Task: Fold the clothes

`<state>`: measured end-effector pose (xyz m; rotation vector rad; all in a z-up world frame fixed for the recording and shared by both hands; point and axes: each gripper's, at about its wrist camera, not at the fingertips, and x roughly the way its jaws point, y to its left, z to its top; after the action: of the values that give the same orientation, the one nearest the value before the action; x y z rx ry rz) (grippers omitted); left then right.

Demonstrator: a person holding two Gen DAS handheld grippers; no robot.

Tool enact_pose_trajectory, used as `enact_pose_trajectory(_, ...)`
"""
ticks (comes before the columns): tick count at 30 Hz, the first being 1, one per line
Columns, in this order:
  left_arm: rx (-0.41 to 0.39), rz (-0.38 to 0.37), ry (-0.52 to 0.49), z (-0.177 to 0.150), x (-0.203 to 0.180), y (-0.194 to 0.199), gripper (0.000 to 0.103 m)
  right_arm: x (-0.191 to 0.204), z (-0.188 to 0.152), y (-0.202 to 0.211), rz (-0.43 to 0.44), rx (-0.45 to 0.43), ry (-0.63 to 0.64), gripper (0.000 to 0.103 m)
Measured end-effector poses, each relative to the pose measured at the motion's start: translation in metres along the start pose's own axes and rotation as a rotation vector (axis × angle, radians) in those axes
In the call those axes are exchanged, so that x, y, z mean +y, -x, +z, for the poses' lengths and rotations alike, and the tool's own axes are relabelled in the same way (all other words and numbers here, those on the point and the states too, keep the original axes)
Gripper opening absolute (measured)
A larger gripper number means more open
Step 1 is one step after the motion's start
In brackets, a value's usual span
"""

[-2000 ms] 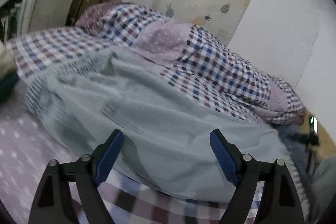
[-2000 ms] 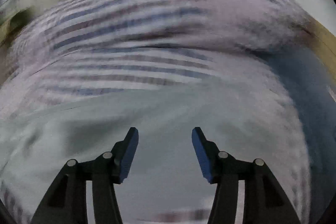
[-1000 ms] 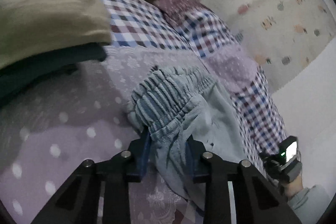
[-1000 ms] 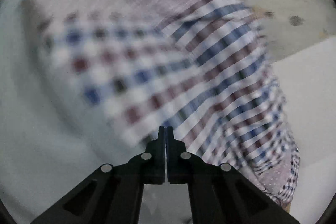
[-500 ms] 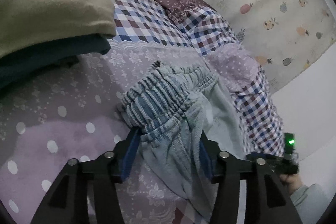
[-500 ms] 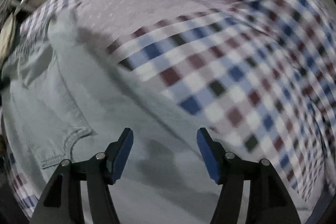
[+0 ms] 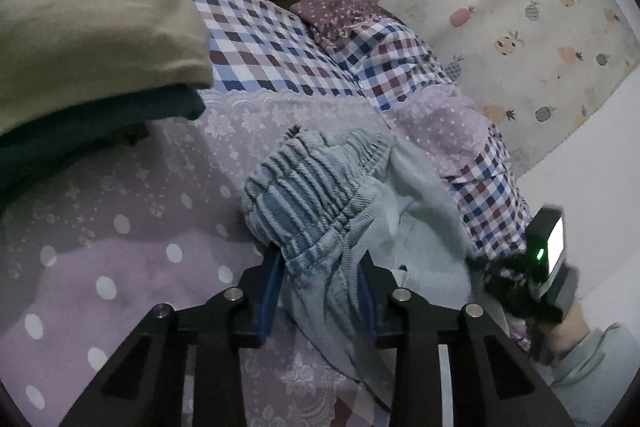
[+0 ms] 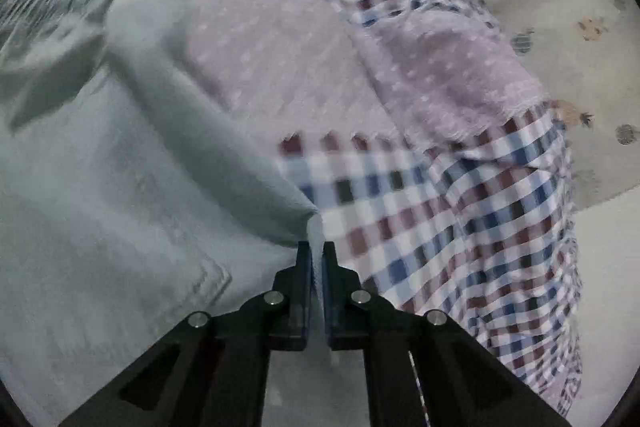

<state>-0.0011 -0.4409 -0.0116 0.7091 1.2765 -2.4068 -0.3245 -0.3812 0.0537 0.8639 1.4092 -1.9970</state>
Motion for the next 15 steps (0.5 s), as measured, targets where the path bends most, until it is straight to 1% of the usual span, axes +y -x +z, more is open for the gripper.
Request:
enact_pose_trajectory(2, 0.009, 0.008, 0.009, 0.000, 0.002, -0.002, 0.036, 0.016, 0.005, -0.022, -0.002, 0.029, 0.011, 0.006)
enact_pose_trajectory(4, 0.019, 0.011, 0.018, 0.000, 0.004, -0.004, 0.037, 0.032, 0.008, -0.035, 0.015, 0.079, 0.047, 0.008)
enact_pose_trajectory(5, 0.023, 0.010, 0.013, 0.001, 0.003, -0.004, 0.037, 0.032, 0.007, -0.034, 0.007, 0.076, 0.038, 0.015)
enact_pose_trajectory(6, 0.025, 0.013, 0.009, 0.001, 0.003, -0.003, 0.038, 0.027, 0.006, -0.028, -0.011, 0.056, 0.014, 0.031)
enact_pose_trajectory(7, 0.028, 0.012, 0.010, 0.001, 0.003, -0.004, 0.039, 0.018, 0.003, -0.019, -0.019, 0.029, -0.025, 0.043)
enact_pose_trajectory(8, 0.031, 0.007, 0.015, 0.002, 0.004, -0.004, 0.041, 0.003, -0.003, -0.004, -0.017, -0.009, -0.078, 0.065)
enact_pose_trajectory(9, 0.034, 0.001, 0.020, 0.002, 0.005, -0.005, 0.042, -0.012, -0.012, 0.010, -0.016, -0.043, -0.135, 0.075)
enact_pose_trajectory(11, 0.040, -0.010, 0.027, 0.003, 0.006, -0.005, 0.045, -0.046, -0.034, 0.035, -0.015, -0.099, -0.262, 0.078)
enact_pose_trajectory(13, 0.047, -0.015, 0.029, 0.004, 0.006, -0.005, 0.050, -0.084, -0.066, 0.062, -0.002, -0.135, -0.420, 0.081)
enact_pose_trajectory(15, 0.057, -0.024, 0.030, 0.004, 0.006, -0.006, 0.056, -0.119, -0.117, 0.083, 0.014, -0.147, -0.590, 0.082)
